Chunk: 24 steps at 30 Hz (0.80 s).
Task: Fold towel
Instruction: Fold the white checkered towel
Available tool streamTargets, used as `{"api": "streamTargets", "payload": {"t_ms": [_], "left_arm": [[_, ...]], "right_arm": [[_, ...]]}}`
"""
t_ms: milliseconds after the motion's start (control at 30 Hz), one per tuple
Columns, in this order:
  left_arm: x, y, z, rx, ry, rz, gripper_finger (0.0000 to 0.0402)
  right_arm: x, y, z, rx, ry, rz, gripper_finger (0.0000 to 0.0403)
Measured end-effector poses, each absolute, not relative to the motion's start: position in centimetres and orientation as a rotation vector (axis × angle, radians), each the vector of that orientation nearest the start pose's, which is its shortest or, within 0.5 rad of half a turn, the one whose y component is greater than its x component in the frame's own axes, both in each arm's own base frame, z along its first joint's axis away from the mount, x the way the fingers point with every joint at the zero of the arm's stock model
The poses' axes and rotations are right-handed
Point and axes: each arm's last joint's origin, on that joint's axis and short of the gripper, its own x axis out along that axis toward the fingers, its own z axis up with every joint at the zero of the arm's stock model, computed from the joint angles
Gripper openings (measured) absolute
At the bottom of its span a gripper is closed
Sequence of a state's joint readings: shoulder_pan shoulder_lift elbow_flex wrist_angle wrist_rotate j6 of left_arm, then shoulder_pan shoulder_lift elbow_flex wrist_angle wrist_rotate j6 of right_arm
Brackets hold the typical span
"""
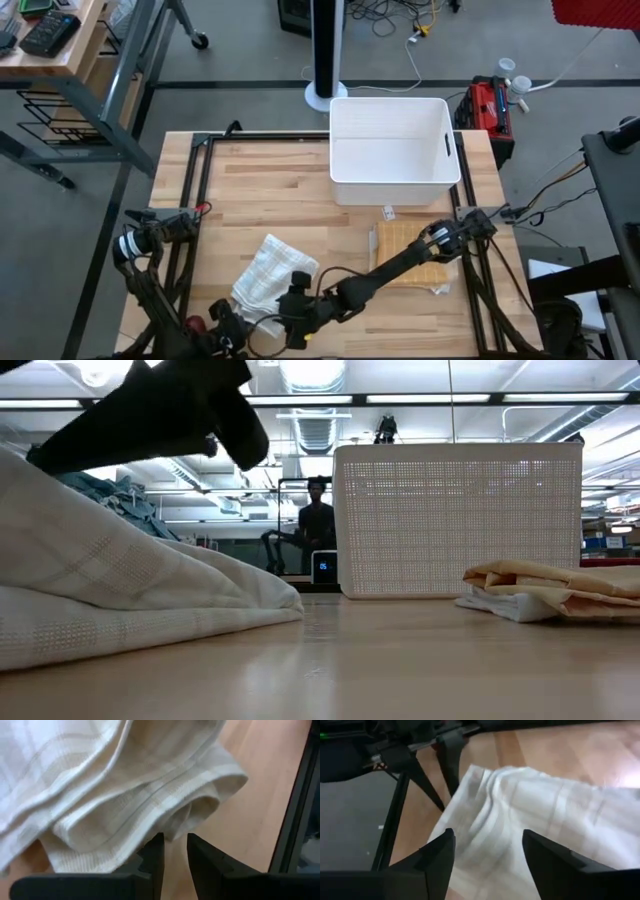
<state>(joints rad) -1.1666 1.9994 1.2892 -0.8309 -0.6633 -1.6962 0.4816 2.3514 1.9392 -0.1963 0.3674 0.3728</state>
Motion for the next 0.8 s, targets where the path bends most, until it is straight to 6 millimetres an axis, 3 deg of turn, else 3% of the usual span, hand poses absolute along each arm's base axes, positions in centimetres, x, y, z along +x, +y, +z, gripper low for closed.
{"api": "streamTargets", "payload": {"t_ms": [233, 533, 667, 800], "left_arm": [[15.9, -32.0, 13.9, -0.298, 0.891, 0.408, 0.0075], [16.1, -31.9, 13.9, -0.247, 0.9, 0.386, 0.0075], [16.4, -31.6, 13.9, -0.201, 0.89, 0.385, 0.0075], [17.3, -31.0, 14.1, -0.182, 0.795, 0.418, 0.0075]], "right_arm": [[48.3, 23.5, 17.7, 0.139, 0.567, -0.035, 0.0232], [49.0, 23.0, 16.4, 0.156, 0.555, -0.081, 0.02], [49.1, 22.8, 16.5, 0.152, 0.552, -0.088, 0.0146], [49.0, 22.8, 16.4, 0.091, 0.555, -0.091, 0.0035]]}}
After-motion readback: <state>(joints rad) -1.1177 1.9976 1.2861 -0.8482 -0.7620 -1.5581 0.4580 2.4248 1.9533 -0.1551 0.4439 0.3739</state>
